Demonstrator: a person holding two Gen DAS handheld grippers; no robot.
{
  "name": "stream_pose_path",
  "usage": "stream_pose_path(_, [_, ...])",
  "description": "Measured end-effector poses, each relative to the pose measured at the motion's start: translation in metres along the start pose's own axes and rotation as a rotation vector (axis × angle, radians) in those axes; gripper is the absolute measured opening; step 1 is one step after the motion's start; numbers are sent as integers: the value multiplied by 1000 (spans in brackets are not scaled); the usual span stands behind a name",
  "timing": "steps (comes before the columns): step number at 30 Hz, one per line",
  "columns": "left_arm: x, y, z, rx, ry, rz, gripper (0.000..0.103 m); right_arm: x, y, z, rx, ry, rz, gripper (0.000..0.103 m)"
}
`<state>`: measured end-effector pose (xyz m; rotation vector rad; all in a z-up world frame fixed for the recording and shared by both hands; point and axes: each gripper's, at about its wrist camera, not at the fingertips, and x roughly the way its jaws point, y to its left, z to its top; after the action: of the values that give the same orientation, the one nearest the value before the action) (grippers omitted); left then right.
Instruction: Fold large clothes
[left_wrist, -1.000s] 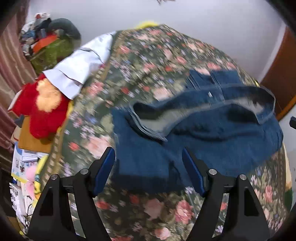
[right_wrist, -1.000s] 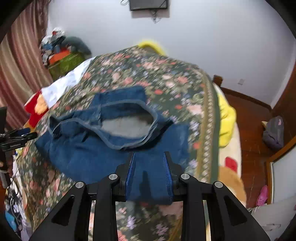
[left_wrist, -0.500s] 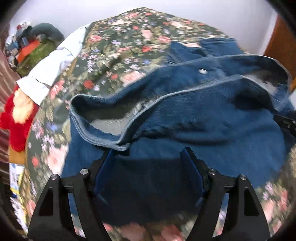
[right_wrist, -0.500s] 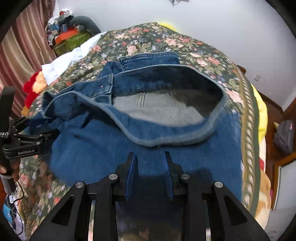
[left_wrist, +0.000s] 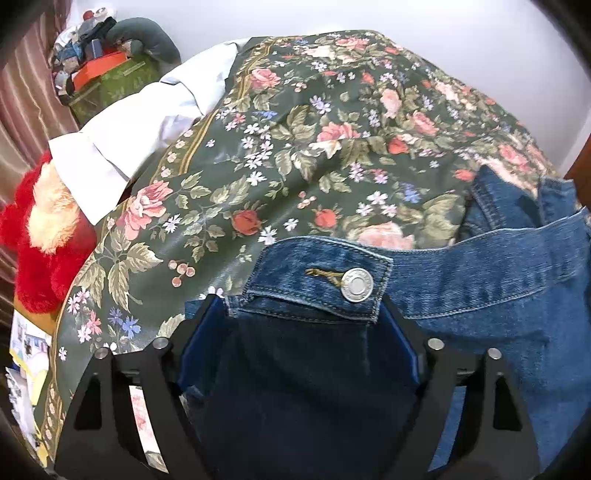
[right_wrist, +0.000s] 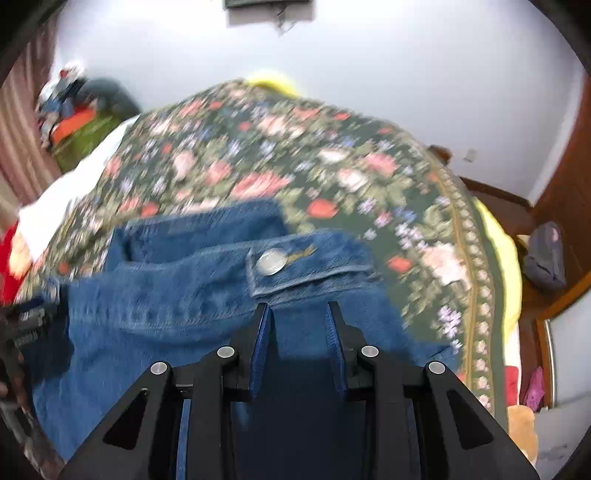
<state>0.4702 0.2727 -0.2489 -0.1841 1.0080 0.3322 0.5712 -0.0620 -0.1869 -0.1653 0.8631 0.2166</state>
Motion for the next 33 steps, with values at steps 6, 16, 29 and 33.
stream_pose_path(6, [-29,-3,0,19,-49,61,84,-28,-13,-3,21,46,139,25])
stream_pose_path(16, [-122,-25,-21,121,-166,-92,84,-98,46,-46,-166,39,300,25])
stream_pose_path(29, [-53,-11,-101,213,9,-37,84,-54,108,-112,-379,183,283,27])
stream_pose_path(33, [-64,-17,-115,303,-50,10,84,-52,89,-110,-349,185,253,33])
